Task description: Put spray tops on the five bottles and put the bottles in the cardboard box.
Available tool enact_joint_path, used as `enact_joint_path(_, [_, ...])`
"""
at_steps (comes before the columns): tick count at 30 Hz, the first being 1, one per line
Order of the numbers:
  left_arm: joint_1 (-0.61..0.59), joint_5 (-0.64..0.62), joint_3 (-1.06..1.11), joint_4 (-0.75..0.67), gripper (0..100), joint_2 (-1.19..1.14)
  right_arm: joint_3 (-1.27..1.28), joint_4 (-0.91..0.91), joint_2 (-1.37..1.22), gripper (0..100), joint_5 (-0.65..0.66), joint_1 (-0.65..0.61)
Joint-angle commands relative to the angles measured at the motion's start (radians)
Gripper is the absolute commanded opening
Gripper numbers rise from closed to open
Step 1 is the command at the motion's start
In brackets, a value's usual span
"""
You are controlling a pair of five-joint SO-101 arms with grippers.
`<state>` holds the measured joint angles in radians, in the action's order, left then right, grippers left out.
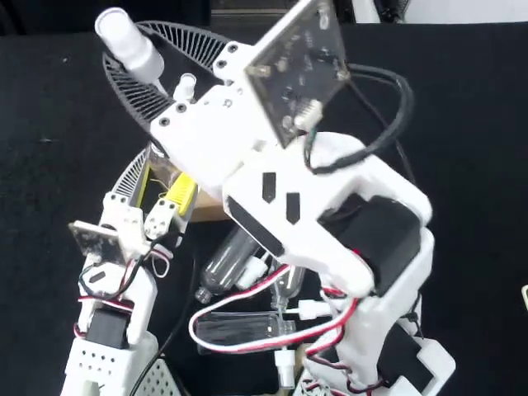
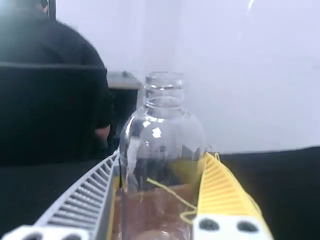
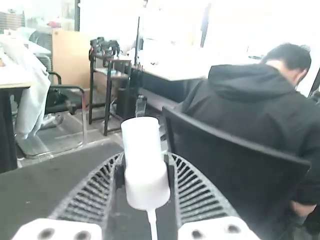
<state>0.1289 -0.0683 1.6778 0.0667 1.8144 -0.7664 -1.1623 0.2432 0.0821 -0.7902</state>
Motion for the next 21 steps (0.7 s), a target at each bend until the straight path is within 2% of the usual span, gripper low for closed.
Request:
enact_joint_path(1, [-0.012, -0.003, 0.021, -0.092, 3, 0.008, -0.001, 0.026, -0.035, 1.0, -0.173, 0.017])
enact_joint_path(4, [-0.005, -0.005, 0.021, -0.091, 3, 0.008, -0.007, 0.032, -0.039, 1.0, -0.275, 0.058])
enact_joint_path(15, [-0.012, -0.006, 0.021, -0.084, 3, 0.005, 0.004, 0.107, -0.044, 1.0, -0.275, 0.061])
enact_joint_path(21, [-0.004, -0.009, 0.021, 0.008, 3, 0.009, 0.128, 0.183, -0.042, 1.0, -0.281, 0.064])
